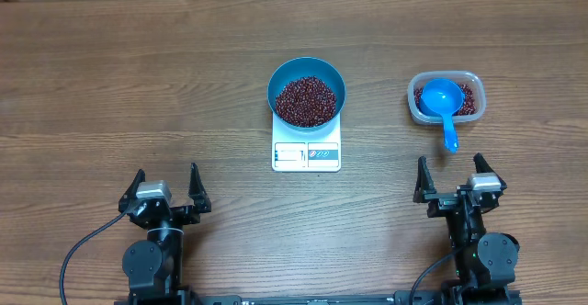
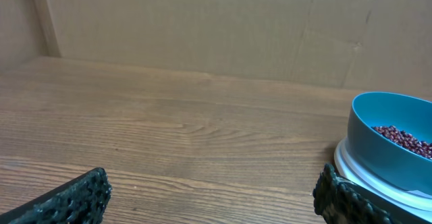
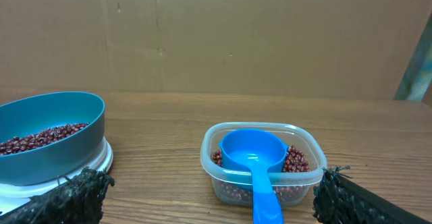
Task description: Scoop item into bowl and weigh 150g on scale
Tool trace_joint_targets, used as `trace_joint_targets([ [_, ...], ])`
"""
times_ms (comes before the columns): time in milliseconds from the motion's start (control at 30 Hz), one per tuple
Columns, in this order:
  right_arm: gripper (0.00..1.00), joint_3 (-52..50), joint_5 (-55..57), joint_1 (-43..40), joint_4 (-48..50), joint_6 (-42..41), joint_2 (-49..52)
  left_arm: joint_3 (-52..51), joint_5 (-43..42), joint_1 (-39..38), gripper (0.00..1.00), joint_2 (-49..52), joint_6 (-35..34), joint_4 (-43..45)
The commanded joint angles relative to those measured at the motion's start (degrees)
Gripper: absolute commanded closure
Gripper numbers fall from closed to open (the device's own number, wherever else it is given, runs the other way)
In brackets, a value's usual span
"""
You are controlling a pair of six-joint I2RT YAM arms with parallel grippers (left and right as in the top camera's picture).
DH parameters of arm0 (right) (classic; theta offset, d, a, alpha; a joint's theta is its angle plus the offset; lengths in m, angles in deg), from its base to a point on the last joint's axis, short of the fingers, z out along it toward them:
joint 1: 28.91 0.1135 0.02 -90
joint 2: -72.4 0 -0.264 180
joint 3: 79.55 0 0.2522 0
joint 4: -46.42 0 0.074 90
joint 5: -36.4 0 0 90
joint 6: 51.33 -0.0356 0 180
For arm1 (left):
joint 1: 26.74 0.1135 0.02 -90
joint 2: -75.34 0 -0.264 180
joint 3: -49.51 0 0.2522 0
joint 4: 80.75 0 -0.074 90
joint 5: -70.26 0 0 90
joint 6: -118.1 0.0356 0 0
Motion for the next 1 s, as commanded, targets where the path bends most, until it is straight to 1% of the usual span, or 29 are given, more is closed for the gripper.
trace_joint_targets([
  [0, 0.00, -0.6, 0.1, -0.5, 0.4, -0.3, -0.6, -0.2, 0.4, -0.2, 0.00, -0.5, 0.5, -0.1],
  [100, 0.00, -0.6, 0.1, -0.4, 0.7, -0.2, -0.6, -0.2, 0.4, -0.2, 0.00, -0.5, 0.5, -0.1],
  [133, 0.00, -0.6, 0.1, -0.4, 2.3, -0.2, -0.6, -0.2, 0.4, -0.2, 0.00, -0.5, 0.5, -0.1],
  [300, 0.00, -0.6, -3.0, -0.4, 17.1, -0.3, -0.6, -0.2, 0.4, -0.2, 0.01, -0.5, 0.5, -0.1],
  [400, 0.00, -0.6, -3.3, -0.4, 19.9, -0.2, -0.6, -0.2, 0.4, -0.2, 0.00, -0.5, 0.5, -0.1],
  [500, 0.00, -0.6, -3.0, -0.5, 16.4, -0.2, -0.6, -0.2, 0.4, -0.2, 0.01, -0.5, 0.5, -0.1],
  [700, 0.00, -0.6, -1.9, -0.5, -0.2, -0.3, -0.6, -0.2, 0.4, -0.2, 0.00, -0.5, 0.5, -0.1],
  [967, 0.00, -0.6, -2.7, -0.5, 0.2, 0.2, -0.6, -0.2, 0.4, -0.2, 0.00, -0.5, 0.5, -0.1],
])
